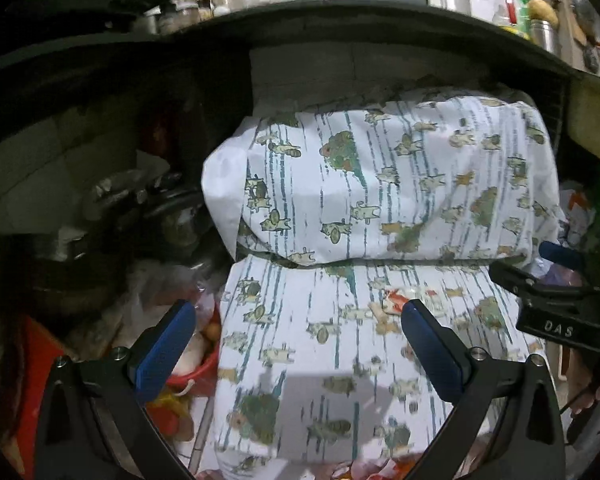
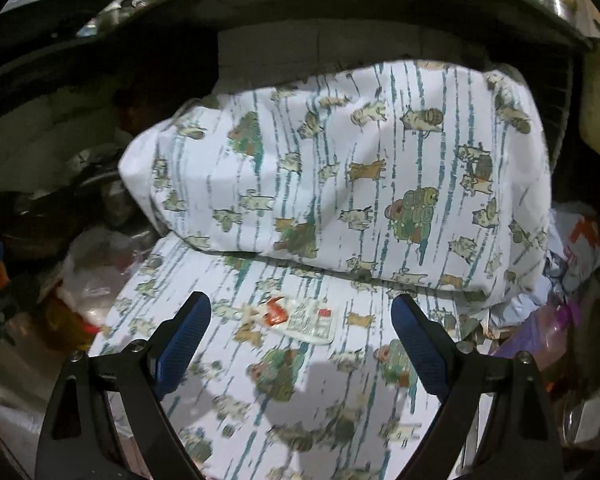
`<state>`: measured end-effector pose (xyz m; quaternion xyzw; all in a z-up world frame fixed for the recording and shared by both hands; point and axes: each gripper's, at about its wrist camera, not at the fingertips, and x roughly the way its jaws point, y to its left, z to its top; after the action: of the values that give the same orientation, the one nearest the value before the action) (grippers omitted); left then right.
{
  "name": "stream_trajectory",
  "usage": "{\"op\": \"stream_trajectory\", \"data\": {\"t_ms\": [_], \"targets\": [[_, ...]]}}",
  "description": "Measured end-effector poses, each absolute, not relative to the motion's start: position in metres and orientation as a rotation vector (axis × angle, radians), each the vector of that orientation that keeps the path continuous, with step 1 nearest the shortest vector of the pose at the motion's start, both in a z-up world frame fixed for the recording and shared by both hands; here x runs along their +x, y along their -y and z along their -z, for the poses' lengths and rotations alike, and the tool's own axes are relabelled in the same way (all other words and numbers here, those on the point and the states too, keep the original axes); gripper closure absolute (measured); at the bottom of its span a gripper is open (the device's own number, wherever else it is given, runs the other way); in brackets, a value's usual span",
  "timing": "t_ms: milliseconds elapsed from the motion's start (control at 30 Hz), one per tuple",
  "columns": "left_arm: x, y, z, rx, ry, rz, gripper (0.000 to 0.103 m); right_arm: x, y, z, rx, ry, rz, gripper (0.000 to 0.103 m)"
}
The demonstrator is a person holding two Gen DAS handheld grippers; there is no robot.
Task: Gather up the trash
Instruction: 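Move both grippers back over the box toward the chicken wing packet, then grasp the white chicken wing snack packet with the right gripper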
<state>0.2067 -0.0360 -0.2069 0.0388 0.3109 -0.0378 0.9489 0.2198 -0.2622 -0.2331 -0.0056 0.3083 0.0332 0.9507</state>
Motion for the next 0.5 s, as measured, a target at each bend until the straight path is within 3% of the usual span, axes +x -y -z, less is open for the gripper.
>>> {"op": "stream_trajectory", "data": {"t_ms": [500], "targets": [[0.362, 0.046, 0.258, -0.02, -0.866, 0.079, 0.0, 0.368, 0.289, 0.307, 0.126, -0.94, -0.17, 0.012]]}}
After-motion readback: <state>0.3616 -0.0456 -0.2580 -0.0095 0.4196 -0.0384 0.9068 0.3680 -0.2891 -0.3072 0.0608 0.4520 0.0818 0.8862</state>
